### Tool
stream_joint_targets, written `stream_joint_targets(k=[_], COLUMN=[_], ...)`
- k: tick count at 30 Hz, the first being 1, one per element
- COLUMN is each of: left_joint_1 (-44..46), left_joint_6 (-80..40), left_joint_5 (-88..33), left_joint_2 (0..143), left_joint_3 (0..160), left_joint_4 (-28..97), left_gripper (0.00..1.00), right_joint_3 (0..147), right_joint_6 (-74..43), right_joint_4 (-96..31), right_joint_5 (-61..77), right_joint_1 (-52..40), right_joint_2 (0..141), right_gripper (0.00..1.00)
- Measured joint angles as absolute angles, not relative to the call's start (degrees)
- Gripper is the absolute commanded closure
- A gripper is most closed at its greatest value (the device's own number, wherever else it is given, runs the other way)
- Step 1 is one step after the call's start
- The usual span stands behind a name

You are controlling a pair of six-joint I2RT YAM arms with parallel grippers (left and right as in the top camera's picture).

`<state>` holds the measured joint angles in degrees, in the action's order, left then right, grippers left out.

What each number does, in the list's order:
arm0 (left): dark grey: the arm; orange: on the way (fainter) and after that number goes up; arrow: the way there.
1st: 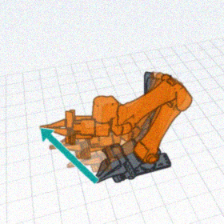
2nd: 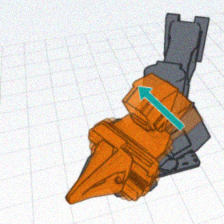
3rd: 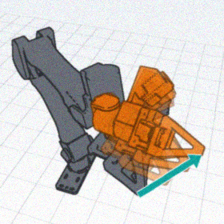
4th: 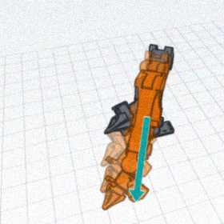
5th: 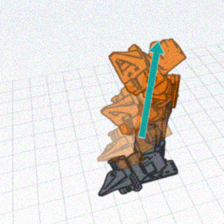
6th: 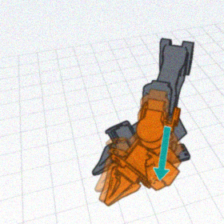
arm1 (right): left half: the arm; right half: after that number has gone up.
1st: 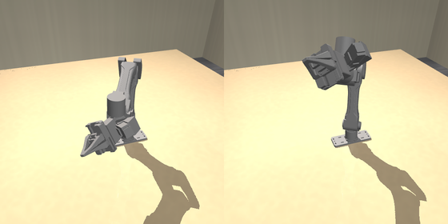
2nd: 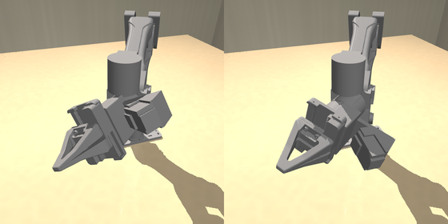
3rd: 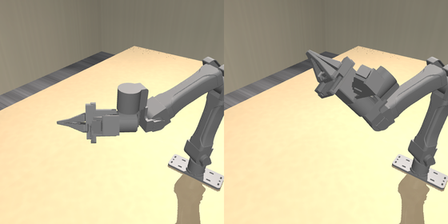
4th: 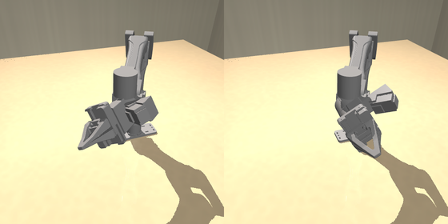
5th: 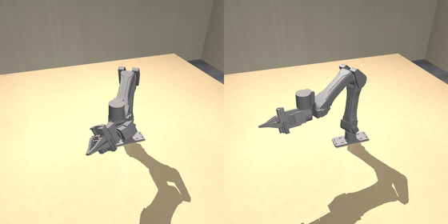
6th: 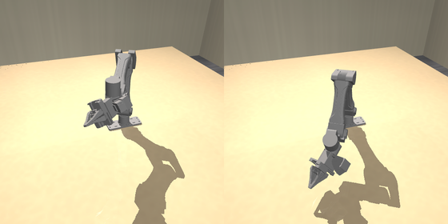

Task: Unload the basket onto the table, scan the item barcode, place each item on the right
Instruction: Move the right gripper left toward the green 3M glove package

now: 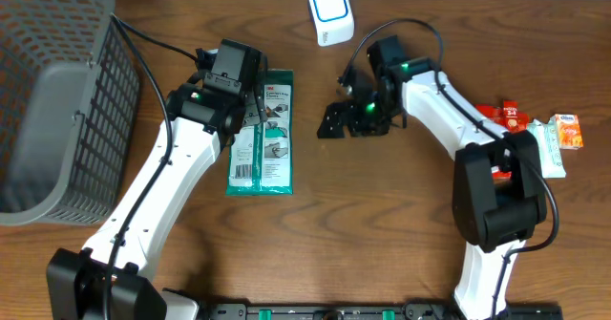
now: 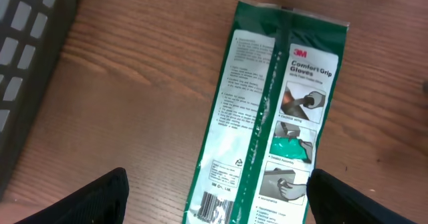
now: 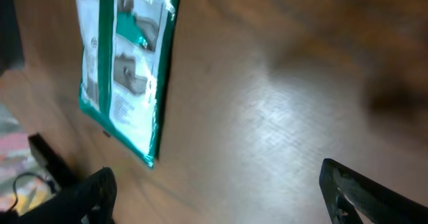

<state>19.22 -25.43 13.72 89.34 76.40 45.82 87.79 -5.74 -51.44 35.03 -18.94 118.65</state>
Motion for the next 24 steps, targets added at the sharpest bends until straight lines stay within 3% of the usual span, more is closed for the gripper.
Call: stream_joint_targets(k=[3,7,8,9,10,19,24], left_joint_1=[19.22,19.18,19.16,19.11,19.11,17.74,13.41], left_joint_6=[-25.43,-25.41,-25.36,-25.28,-25.28,-22.5,-17.43], left_joint_5=[13.69,13.72,13.76,13.8,13.87,12.8,5.26], left_joint_2=[89.34,89.34,89.36,89.34,89.34,92.29,95.72], left_joint_3=[76.4,76.36,76.25,76.05,75.68,74.39,74.37], left_joint_4=[46.98,50.35,50.74,50.81,50.48,49.17,46.63], left_gripper=[0.15,0.38,0.59,0.68,0.92,0.93,0.93], right_joint_3=[87.74,87.72,87.72,87.7,87.66,86.43,86.19], right_joint_6=[-6.07,-6.35,-6.37,-6.37,-6.37,-6.74,-6.81], right_joint_4=[-54.13,-56.25,-56.38,-56.34,-56.16,-54.02,-52.23], right_joint_5=[33.08,29.3,28.49,27.81,27.18,25.21,26.39], right_joint_1=[-19.49,-19.53,-19.51,-19.53,-19.53,-19.53,-19.53], right_joint_2=[118.65,118.65,118.65,118.65,118.65,118.65,118.65], right_gripper=[0.01,0.01,0.01,0.01,0.01,0.15,0.16])
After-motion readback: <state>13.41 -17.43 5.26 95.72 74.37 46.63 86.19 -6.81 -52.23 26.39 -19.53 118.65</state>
